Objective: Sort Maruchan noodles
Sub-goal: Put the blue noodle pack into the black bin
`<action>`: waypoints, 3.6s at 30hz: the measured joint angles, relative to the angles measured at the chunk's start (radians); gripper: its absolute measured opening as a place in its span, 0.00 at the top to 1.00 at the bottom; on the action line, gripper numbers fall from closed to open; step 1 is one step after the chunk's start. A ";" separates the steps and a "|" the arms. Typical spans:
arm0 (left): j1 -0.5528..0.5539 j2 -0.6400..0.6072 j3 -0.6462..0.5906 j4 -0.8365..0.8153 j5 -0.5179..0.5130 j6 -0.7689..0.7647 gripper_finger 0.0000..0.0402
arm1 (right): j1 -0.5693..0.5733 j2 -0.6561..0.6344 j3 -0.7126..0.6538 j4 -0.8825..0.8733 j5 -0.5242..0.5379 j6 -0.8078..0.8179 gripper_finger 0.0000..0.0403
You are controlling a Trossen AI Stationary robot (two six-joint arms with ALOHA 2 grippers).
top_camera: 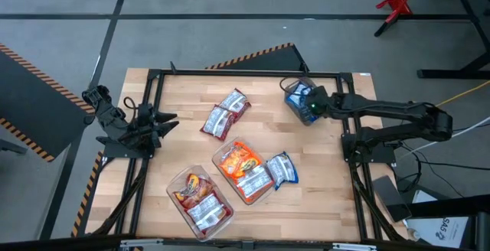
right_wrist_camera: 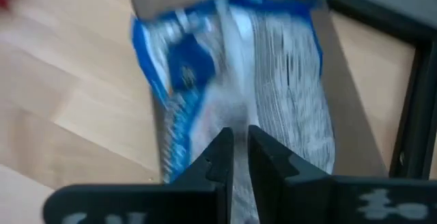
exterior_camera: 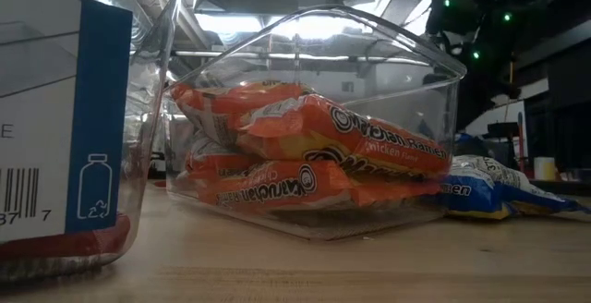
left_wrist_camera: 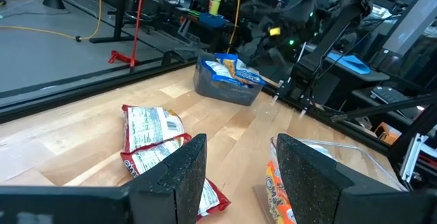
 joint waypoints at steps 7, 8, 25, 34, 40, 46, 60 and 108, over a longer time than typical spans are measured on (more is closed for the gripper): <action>0.000 0.000 0.000 0.000 -0.001 -0.017 0.57 | 0.019 -0.059 0.142 0.004 -0.039 -0.125 0.93; 0.000 0.000 0.000 0.000 -0.001 -0.018 0.57 | 0.031 -0.067 0.163 0.007 -0.069 -0.157 0.93; 0.000 0.000 0.000 0.000 0.006 -0.019 0.57 | 0.567 0.095 0.207 -0.005 -0.354 0.044 0.60; 0.000 0.000 0.000 -0.013 0.007 -0.019 0.57 | 0.714 0.297 0.207 -0.030 -0.204 0.409 0.40; 0.000 0.000 0.000 -0.024 0.012 -0.018 0.57 | 0.748 0.393 0.207 -0.006 -0.191 0.526 0.35; 0.000 0.000 0.000 -0.037 0.015 -0.018 0.57 | 0.746 0.433 0.207 0.052 -0.180 0.552 0.34; 0.000 0.000 0.000 -0.043 0.023 -0.021 0.57 | 0.745 0.549 0.208 0.044 -0.185 0.603 0.34; 0.000 0.000 0.000 -0.050 0.022 -0.046 0.57 | 0.431 -0.077 0.207 -0.118 0.026 0.212 1.00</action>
